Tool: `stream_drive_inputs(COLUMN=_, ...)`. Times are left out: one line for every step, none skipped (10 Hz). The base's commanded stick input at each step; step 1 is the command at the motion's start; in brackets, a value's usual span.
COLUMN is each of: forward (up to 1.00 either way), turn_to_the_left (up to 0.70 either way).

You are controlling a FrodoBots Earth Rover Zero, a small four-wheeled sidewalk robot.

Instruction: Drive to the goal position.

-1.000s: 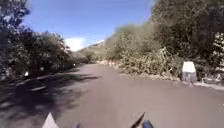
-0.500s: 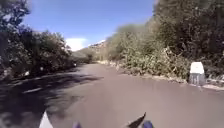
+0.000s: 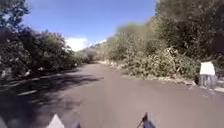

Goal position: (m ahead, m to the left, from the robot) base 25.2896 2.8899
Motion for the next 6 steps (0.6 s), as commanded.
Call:
stream_drive_inputs(forward=0.50, turn_to_the_left=0.00)
stream_drive_inputs(forward=0.50, turn_to_the_left=0.00)
stream_drive_inputs(forward=0.50, turn_to_the_left=0.00)
stream_drive_inputs(forward=0.50, turn_to_the_left=0.00)
stream_drive_inputs(forward=0.50, turn_to_the_left=0.00)
stream_drive_inputs(forward=0.50, turn_to_the_left=0.00)
